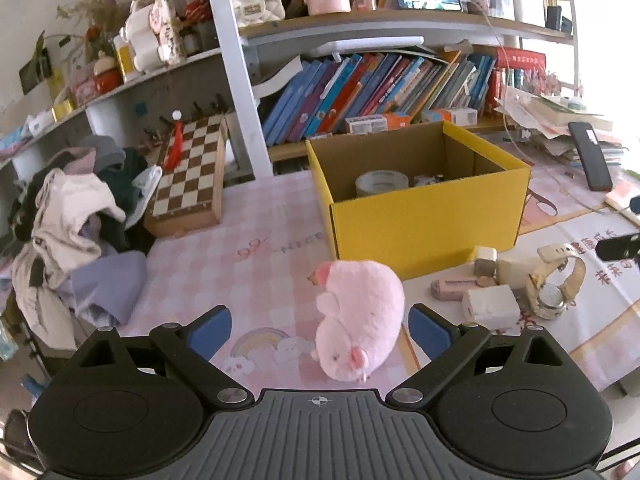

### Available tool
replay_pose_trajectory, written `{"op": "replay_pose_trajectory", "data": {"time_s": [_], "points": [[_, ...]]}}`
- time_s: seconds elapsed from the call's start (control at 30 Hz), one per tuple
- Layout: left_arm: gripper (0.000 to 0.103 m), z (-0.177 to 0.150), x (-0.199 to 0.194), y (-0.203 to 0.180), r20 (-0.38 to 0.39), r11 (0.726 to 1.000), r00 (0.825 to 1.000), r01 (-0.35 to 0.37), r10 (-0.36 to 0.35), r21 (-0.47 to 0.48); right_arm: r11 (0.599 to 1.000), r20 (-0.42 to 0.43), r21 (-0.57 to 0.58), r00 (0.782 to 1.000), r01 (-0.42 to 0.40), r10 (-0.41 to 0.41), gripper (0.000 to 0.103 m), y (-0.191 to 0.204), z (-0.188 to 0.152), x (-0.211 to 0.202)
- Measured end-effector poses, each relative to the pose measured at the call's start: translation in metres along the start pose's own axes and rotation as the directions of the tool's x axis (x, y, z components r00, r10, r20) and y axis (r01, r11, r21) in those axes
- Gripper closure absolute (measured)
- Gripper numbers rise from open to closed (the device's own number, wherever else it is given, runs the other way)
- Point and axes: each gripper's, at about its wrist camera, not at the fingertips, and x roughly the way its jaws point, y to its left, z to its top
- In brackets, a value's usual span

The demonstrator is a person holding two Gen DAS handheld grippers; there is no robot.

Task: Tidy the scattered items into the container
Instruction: 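Grasp the pink plush pig with the left gripper while the right gripper grasps the white watch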

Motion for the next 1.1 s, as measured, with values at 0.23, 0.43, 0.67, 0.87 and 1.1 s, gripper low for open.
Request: {"op": "replay_pose_trajectory", "data": {"time_s": [0.23, 0.43, 0.67, 0.87, 1.1], "points": [[0.006, -0.015, 0.002, -0.005, -0.039, 1.0, 0.999, 0.021, -0.021, -0.009, 1.0, -0.018, 0.003, 1.0, -0.012, 0.012, 0.009, 0.019, -0.015, -0.004], [0.006, -0.024, 0.004, -0.014, -0.062, 0.999, 0.997, 0.035, -0.036, -0.004, 1.0, -0.05, -0.001, 0.998, -0.025, 0.025, 0.008, 0.035, -0.029, 0.001], [0.006, -0.034, 0.007, -0.025, -0.091, 0.999, 0.995, 0.049, -0.048, 0.014, 1.0, -0.092, 0.014, 0.995, -0.026, 0.027, 0.008, 0.044, -0.044, 0.01], [0.006, -0.045, 0.012, -0.036, -0.129, 0.997, 0.989, 0.072, -0.068, 0.025, 0.998, -0.137, 0.012, 0.989, -0.054, 0.055, 0.008, 0.054, -0.053, 0.015], [0.006, -0.048, 0.017, -0.038, -0.143, 0.998, 0.988, 0.06, -0.055, 0.027, 0.998, -0.134, 0.006, 0.989, -0.061, 0.061, 0.01, 0.056, -0.052, 0.019]]}}
